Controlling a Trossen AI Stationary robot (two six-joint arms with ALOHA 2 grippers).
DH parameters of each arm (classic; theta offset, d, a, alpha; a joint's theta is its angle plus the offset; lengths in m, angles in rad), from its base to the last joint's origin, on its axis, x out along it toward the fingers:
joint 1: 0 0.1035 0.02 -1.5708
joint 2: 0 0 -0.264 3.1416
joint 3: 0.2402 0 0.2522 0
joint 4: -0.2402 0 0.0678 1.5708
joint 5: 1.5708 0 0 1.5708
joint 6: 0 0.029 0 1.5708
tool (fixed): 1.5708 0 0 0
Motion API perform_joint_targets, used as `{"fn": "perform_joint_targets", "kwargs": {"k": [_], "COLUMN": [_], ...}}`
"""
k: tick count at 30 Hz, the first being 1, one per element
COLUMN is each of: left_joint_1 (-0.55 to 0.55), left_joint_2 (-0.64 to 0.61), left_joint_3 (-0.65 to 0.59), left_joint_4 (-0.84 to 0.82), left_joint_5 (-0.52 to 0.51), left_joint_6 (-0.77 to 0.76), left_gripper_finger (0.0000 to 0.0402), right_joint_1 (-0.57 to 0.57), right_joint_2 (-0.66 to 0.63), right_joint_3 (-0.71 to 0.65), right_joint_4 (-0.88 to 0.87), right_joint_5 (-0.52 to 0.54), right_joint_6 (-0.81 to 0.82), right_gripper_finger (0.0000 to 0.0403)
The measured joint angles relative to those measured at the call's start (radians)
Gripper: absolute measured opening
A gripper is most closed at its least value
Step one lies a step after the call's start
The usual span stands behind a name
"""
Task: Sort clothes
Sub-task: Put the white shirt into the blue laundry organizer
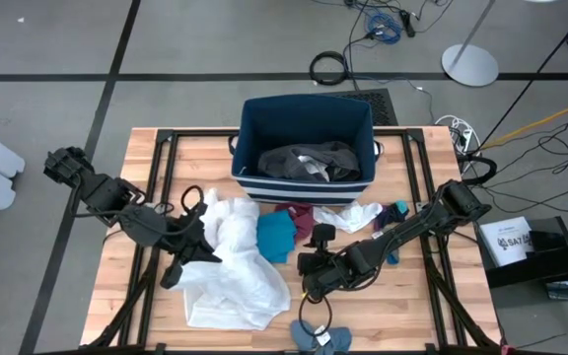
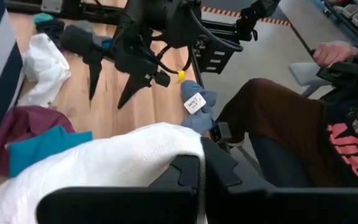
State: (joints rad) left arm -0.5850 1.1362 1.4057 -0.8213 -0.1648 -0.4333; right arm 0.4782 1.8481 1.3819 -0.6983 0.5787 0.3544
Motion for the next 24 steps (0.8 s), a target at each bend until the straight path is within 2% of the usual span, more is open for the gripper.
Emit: {"fn": "perform_joint_targets", "kwargs": {"k": [8, 19, 24], "left_joint_1": [0.0, 0.002, 0.014], "left_joint_2": [0.0, -0.006, -0.006], "left_joint_3": [-0.001, 0.008, 0.009], "left_joint_4": [0.249, 0.257, 0.275], "left_joint_5": [0.015, -0.006, -0.105], "left_joint_6": [0.103, 0.128, 0.128], "left_gripper_finger": [0.0002, 0.0001, 0.0001], "right_joint_1": [-0.01, -0.01, -0.012], "right_joint_2": [0.0, 0.0, 0.0], "right_joint_3": [0.0, 0.0, 0.0], "right_joint_4": [0.082, 0.097, 0.149], "right_joint_5": [-0.005, -0.009, -0.009], "right_joint_6": [-0.037, -0.057, -0.064], "right_gripper_finger": [0.024, 0.024, 0.024]}}
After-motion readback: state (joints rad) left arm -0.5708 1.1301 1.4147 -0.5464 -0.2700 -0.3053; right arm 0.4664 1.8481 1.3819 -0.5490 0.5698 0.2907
